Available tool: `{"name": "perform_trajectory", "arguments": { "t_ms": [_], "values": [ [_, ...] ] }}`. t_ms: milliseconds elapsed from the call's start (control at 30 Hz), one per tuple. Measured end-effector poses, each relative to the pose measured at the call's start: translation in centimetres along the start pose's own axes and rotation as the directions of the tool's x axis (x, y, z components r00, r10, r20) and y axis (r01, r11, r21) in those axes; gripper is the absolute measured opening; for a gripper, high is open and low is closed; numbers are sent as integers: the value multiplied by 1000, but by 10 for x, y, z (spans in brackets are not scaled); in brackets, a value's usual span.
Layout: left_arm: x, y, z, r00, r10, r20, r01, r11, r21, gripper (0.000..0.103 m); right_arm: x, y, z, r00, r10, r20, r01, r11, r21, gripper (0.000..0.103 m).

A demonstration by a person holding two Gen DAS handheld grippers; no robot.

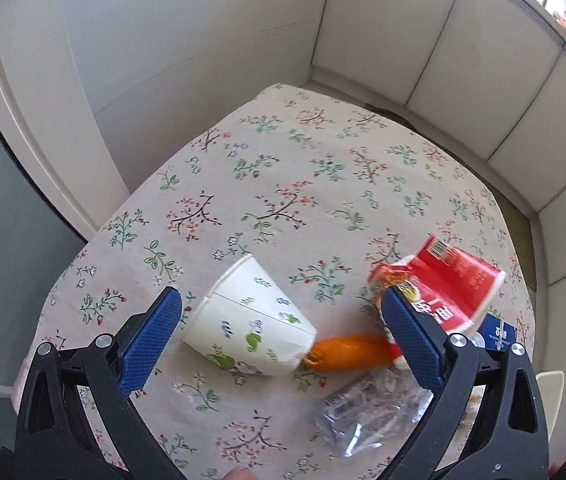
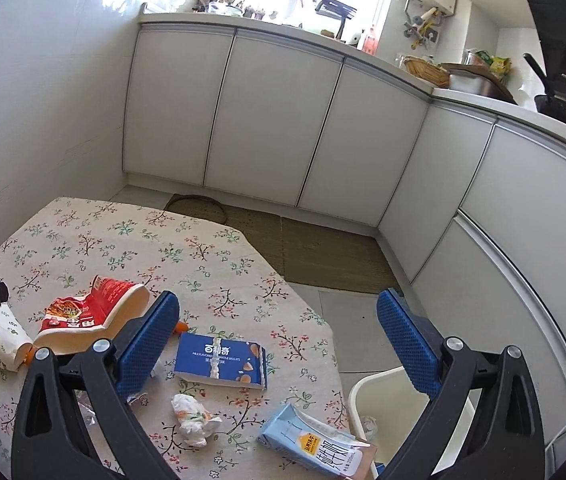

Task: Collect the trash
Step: 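Grasp the red-and-white cup rim with the left gripper while the right gripper approaches the cup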

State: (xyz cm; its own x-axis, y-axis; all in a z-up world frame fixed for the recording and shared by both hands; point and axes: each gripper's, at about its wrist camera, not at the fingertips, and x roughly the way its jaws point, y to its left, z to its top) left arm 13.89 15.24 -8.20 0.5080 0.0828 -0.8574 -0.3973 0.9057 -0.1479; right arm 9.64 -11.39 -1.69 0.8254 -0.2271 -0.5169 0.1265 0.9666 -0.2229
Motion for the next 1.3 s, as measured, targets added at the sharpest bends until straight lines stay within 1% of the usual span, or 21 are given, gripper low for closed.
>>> {"name": "perform_trajectory", "arguments": {
  "t_ms": [133,233,267,333,400,433,467,500,567,600,667,733,767,800,833,933,967,1000,1033,1100,1300],
  "values": [
    [26,38,11,995,-88,-55,83,994,-72,96,10,0,-3,999,22,-48,-22,1000,17,96],
    [43,50,10,979,-181,-91,171,979,-111,92,20,1,-6,993,57,-101,-53,998,40,96],
    [49,50,9,974,-199,-112,188,976,-108,88,24,1,-8,990,74,-121,-68,996,51,96],
    [55,47,5,965,-225,-133,215,973,-86,76,31,0,-11,980,114,-163,-102,992,79,96],
    [57,40,2,953,-261,-157,256,965,-49,48,38,1,-13,965,168,-204,-147,983,115,96],
    [57,36,1,951,-261,-168,261,965,-25,41,41,1,-14,955,198,-223,-171,976,134,96],
    [57,34,1,948,-266,-173,269,963,-8,28,46,1,-16,938,240,-250,-204,965,163,96],
    [56,33,-1,943,-284,-177,287,958,-4,21,51,2,-17,918,283,-279,-235,953,193,96],
    [48,30,-4,930,-323,-176,329,944,2,13,63,6,-24,856,387,-342,-301,912,278,96],
    [44,27,-6,924,-337,-178,345,939,12,8,69,8,-28,821,437,-367,-327,887,326,96],
    [33,17,-10,921,-346,-181,359,932,44,4,83,13,-36,720,565,-402,-385,808,446,96],
    [21,9,-14,924,-341,-171,358,930,81,4,94,19,-42,619,676,-400,-422,715,556,96],
    [15,6,-16,927,-339,-160,356,930,94,4,98,24,-44,582,713,-390,-432,678,595,96],
    [8,4,-16,930,-336,-146,352,930,104,4,101,28,-45,552,742,-380,-437,646,626,96],
    [0,3,-16,934,-333,-128,347,931,110,4,104,33,-44,529,765,-368,-443,618,649,95],
    [-29,3,-11,954,-296,-50,300,943,148,4,108,49,-39,494,795,-352,-465,584,665,86],
    [-37,4,-9,955,-294,-29,295,943,152,4,109,54,-36,486,801,-350,-472,578,666,80],
    [-44,6,-7,955,-297,-11,296,943,152,4,110,60,-33,481,804,-351,-479,576,663,76],
    [-49,8,-5,954,-300,5,296,943,150,4,112,64,-31,482,802,-353,-483,579,656,76],
    [-57,10,-2,955,-297,26,290,946,146,4,116,66,-28,494,796,-350,-479,585,654,75],
    [-54,13,0,958,-286,14,282,950,134,4,132,69,-27,493,805,-330,-472,566,676,69]
  ]
}}
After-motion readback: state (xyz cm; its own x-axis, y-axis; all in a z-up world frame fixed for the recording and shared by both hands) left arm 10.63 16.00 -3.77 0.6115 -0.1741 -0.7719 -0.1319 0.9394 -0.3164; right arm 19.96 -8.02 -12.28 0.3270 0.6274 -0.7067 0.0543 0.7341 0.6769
